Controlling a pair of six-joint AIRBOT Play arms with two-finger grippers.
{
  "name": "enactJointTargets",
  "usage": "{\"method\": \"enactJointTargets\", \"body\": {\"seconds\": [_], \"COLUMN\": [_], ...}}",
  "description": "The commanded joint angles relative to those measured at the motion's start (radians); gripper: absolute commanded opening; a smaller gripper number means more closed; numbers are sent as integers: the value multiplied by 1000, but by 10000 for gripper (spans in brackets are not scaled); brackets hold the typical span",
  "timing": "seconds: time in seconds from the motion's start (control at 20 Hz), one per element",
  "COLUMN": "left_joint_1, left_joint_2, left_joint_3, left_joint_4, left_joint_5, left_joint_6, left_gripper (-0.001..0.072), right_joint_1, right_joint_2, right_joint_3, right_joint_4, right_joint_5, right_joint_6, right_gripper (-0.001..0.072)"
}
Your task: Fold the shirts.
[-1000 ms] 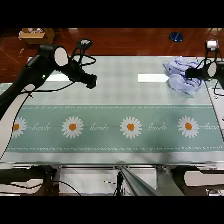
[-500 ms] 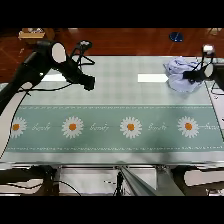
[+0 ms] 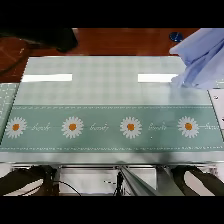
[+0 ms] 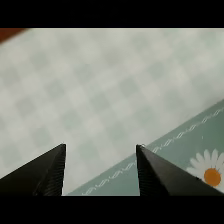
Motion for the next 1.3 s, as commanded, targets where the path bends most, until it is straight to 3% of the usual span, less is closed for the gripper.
{"method": "enactJointTargets", "body": {"seconds": [0.0, 0.2, 0.45, 0.6, 0.75, 0.9, 1.1, 1.25], "left_joint_1": [0, 0, 0, 0, 0, 0, 0, 0], "left_joint_2": [158, 309, 372, 365, 363, 361, 361, 361], "left_joint_3": [90, 90, 89, 88, 88, 88, 88, 88], "left_joint_4": [0, 0, 1, 1, 1, 1, 1, 1], "left_joint_5": [-4, -5, -80, -169, -177, -177, -177, -177], "left_joint_6": [0, 0, -38, -80, -88, -87, -88, -87], "left_gripper": [520, 521, 520, 521, 520, 521, 520, 521], "right_joint_1": [-1, -1, -1, -1, 34, 260, 688, 931], "right_joint_2": [177, 265, 283, 227, 122, 13, -181, -357], "right_joint_3": [27, 27, 27, 27, 26, 26, 26, 26], "right_joint_4": [156, 196, 406, 512, 586, 534, 357, 325], "right_joint_5": [87, 235, 333, 528, 714, 690, 583, 476], "right_joint_6": [-47, -48, -76, -76, -76, -75, -46, -25], "right_gripper": [19, 19, 19, 19, 19, 19, 19, 20]}}
